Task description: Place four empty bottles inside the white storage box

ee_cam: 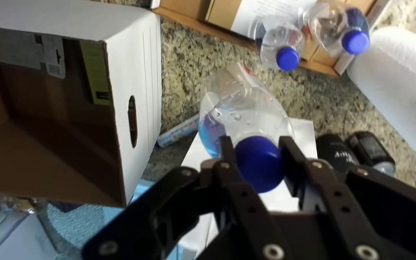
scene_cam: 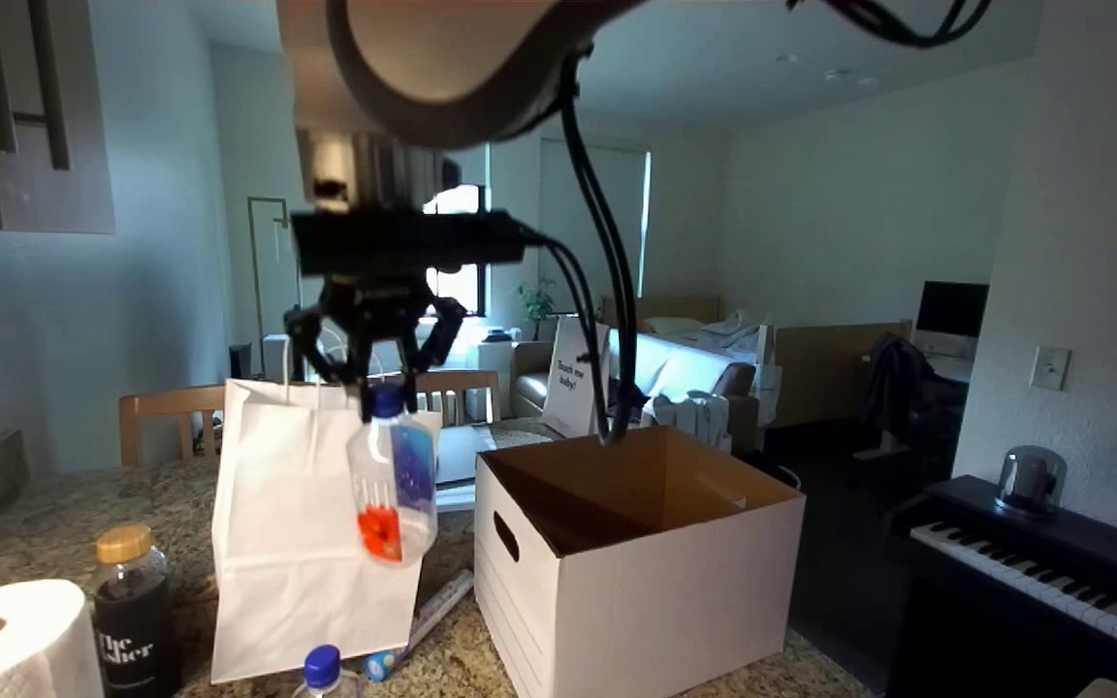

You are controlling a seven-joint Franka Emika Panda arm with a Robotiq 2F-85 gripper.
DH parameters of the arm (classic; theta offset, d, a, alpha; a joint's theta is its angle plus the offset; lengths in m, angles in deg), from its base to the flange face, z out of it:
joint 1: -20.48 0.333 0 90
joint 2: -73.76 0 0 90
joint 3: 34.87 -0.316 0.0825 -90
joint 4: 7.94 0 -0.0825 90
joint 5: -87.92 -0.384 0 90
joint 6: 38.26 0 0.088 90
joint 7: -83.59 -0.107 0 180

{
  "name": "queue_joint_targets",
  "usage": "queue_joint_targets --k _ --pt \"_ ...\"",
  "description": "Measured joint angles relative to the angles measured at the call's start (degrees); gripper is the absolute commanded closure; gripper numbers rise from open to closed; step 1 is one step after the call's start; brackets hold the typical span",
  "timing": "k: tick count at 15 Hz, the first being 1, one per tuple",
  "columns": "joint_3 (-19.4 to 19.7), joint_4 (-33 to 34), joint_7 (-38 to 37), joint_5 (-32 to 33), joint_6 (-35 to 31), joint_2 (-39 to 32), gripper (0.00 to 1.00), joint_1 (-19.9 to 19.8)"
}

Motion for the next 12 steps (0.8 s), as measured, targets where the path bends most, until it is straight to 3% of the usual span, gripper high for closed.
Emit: queue_joint_targets --k 6,12 --pt "0.0 6.2 -3.8 -2.9 9.5 13.2 0.86 -9.1" --pt "8.2 3.5 -3.3 -9.9 11.1 20.6 0.86 -21.6"
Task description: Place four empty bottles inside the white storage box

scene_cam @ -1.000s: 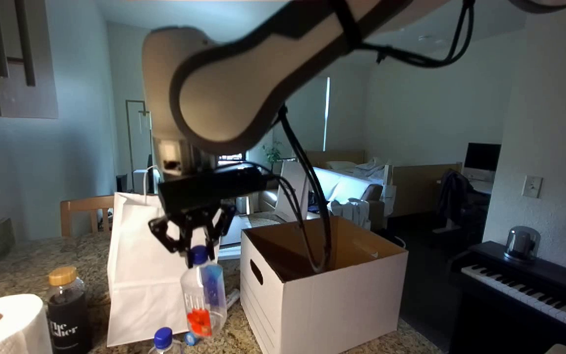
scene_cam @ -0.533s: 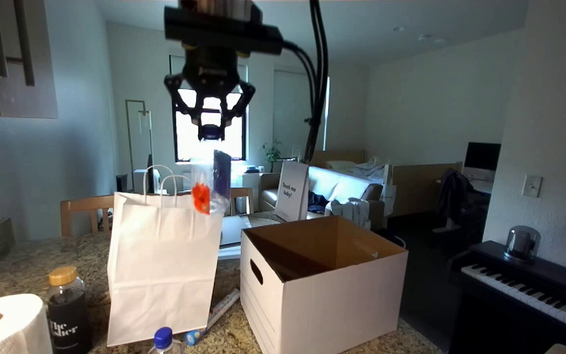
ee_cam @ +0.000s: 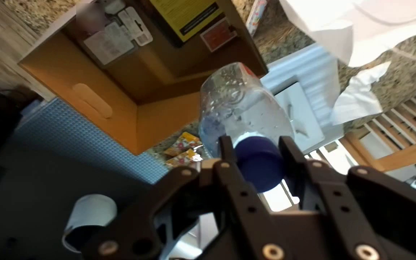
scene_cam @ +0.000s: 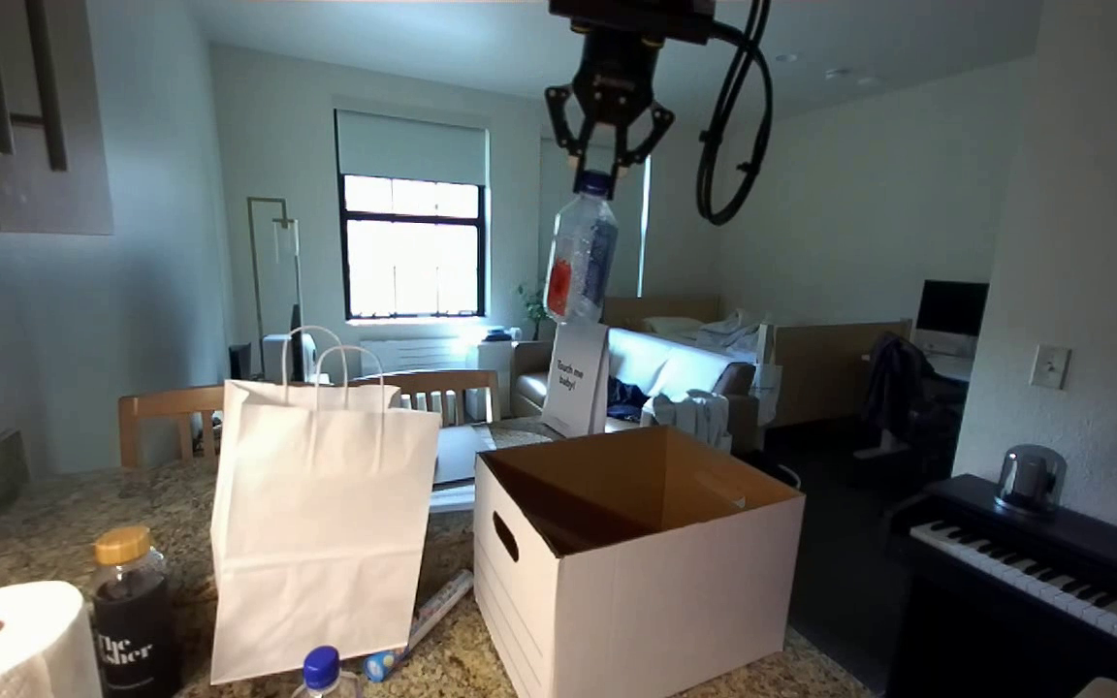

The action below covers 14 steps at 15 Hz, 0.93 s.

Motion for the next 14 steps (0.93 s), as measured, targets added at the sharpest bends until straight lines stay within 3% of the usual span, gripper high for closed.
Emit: queue_joint_targets --k 6,10,14 --pt "3.1 -10.6 -0.1 0.2 -11.9 -2.6 0.86 -9.8" --pt "4.3 -14.9 -0.8 1.4 -23.4 -11.9 0.86 -13.5" --pt "6.9 -14.1 -1.0 1.9 -32.4 -23.3 0.86 -14.0"
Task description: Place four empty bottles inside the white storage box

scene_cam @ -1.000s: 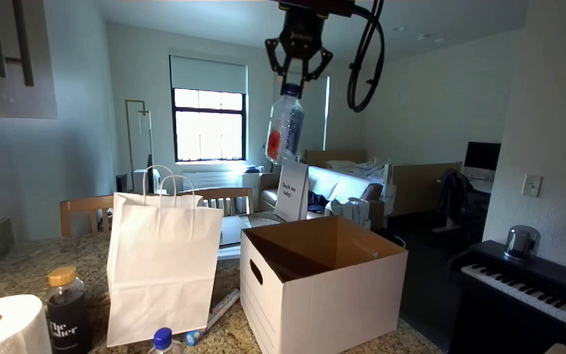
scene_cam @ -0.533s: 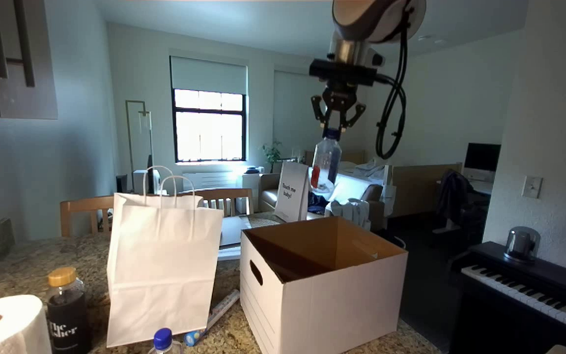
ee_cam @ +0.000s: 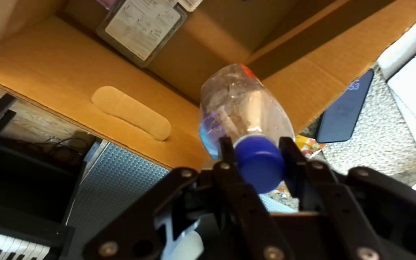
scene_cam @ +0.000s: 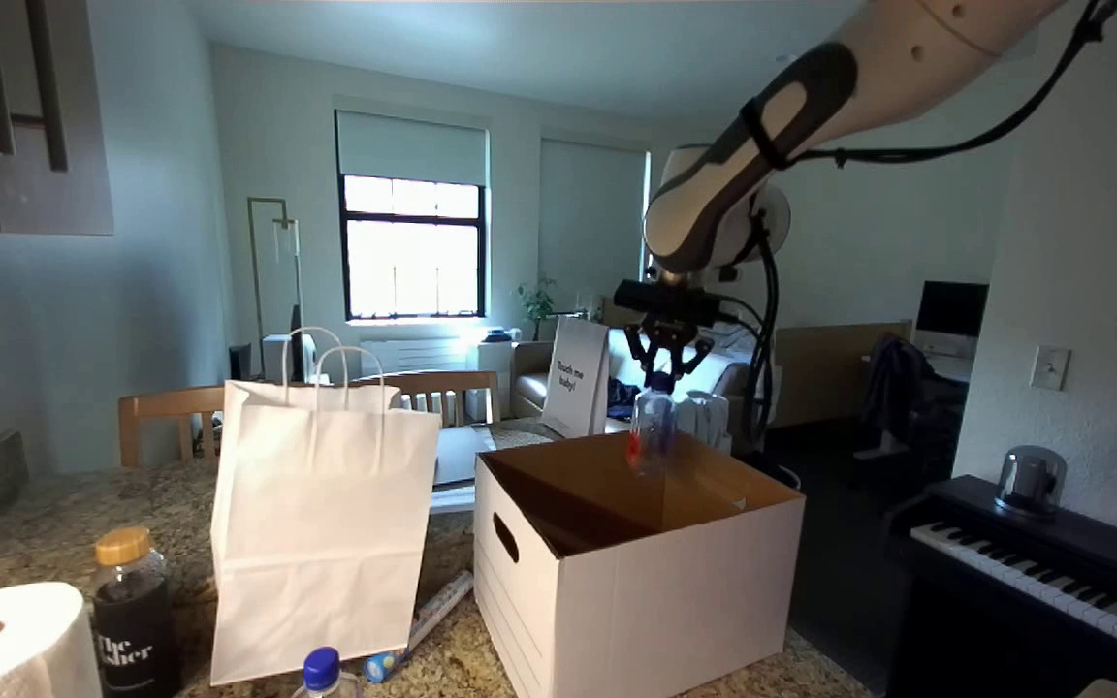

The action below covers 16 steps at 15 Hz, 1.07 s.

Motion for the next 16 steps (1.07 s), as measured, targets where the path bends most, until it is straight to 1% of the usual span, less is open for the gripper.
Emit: queue_joint_targets --k 3,6,9,12,13,14,15,16 --pt "2.1 3.7 1.2 -2.7 -1.7 -8.3 0.87 0.1" --pt "3.6 9.0 1.4 -4.6 -1.9 -16.2 0.87 0.4" --pt "4.7 14.7 1.6 -6.5 -1.7 -23.7 0.87 0.9" --pt "5.5 20.6 3.8 -9.7 0.0 -30.3 0.86 0.7" --pt "5.7 22.5 4.5 -10.7 1.1 -32.1 0.83 0.6" --pt "5.9 24.2 5.1 -11.5 2.1 -33.6 0.48 0.6" --pt "6.1 25.8 5.6 -12.0 3.4 -34.9 0.40 0.6" --pt "6.3 27.0 5.9 -12.2 4.7 -35.7 0.34 0.6"
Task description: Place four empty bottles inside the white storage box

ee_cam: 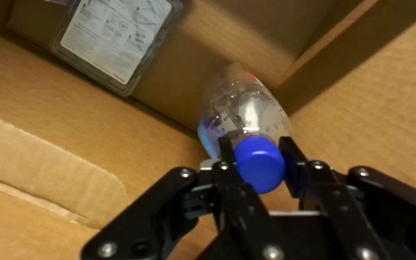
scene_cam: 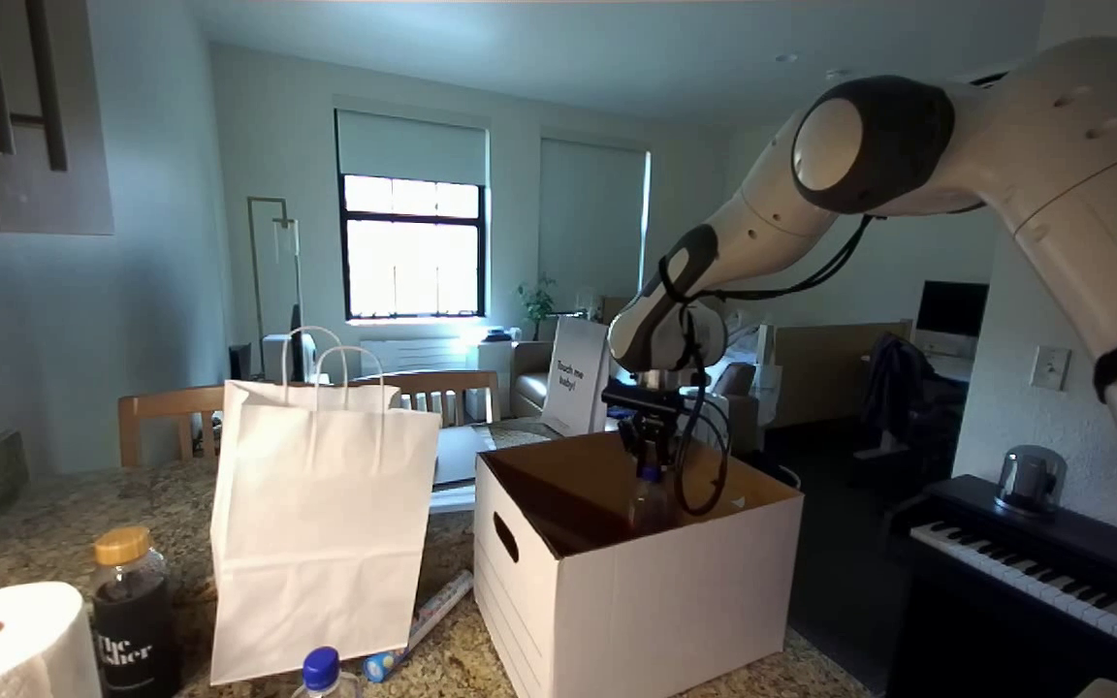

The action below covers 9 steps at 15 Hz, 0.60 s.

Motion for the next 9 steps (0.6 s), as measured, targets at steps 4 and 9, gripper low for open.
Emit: queue_joint_targets --k 4,9 --pt "0.4 1.6 1.2 -0.1 3.1 -0.8 0.08 0.0" --pt "0.7 0.8 4.2 -0.1 3.4 0.9 0.00 0.4"
